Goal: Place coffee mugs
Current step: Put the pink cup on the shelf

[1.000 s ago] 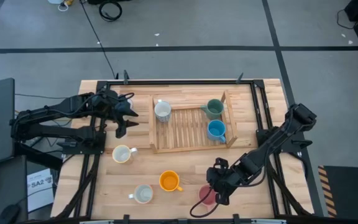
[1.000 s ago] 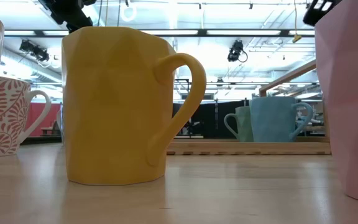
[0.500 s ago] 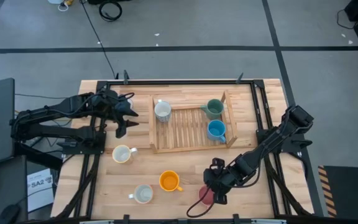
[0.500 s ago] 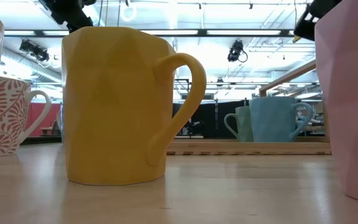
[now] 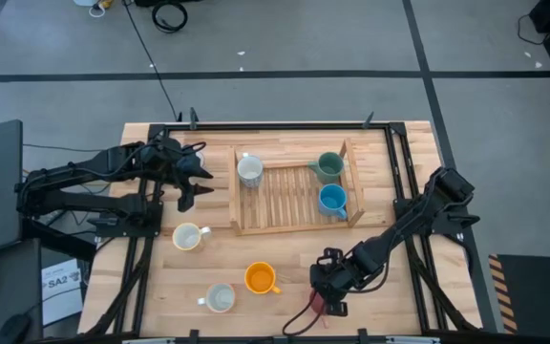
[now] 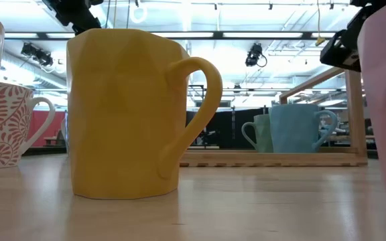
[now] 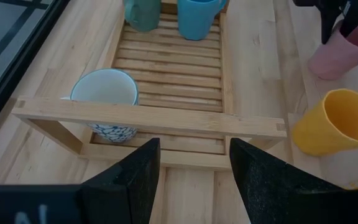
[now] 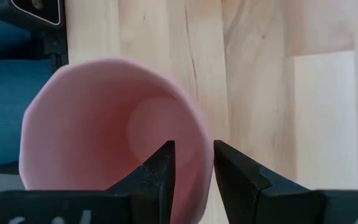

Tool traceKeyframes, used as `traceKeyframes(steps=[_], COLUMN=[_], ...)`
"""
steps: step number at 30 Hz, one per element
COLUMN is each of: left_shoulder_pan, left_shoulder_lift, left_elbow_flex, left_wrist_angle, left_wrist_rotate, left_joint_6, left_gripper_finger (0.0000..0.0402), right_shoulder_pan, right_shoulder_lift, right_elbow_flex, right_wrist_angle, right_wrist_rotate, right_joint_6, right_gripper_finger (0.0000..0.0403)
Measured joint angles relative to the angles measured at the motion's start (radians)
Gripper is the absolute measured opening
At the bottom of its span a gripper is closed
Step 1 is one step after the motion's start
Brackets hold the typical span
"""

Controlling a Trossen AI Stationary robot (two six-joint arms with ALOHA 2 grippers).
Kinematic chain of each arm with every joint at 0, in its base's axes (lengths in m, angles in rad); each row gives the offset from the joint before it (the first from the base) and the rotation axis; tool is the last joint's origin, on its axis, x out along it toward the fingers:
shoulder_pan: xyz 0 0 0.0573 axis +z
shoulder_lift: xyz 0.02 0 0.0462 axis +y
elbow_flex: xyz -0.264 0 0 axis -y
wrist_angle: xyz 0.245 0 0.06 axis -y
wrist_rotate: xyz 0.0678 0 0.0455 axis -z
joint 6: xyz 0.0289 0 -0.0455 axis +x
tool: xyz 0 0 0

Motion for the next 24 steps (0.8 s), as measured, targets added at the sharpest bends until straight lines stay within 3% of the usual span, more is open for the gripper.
traceKeyframes(steps=[8, 19, 24], left_shoulder_pan=[0.000, 0.000, 0.000], left_shoulder_lift=[0.000, 0.000, 0.000], left_elbow_flex=[0.000, 0.000, 0.000], left_wrist_angle=[0.000, 0.000, 0.000], left_wrist_rotate=[0.000, 0.000, 0.000], left_joint_6=[0.000, 0.000, 0.000], left_gripper_finger=[0.0201, 0.0201, 0.0201], right_shoulder_pan=[-0.021, -0.022, -0.022], right_shoulder_lift=[-0.004, -0.004, -0.004], right_elbow_flex=[0.000, -0.001, -0.001], right_wrist_angle=[0.003, 0.002, 0.004], right_wrist_rotate=[-0.001, -0.008, -0.008], right_joint_6=[0.000, -0.004, -0.019], right_gripper_finger=[0.0107, 0.0032, 0.0031])
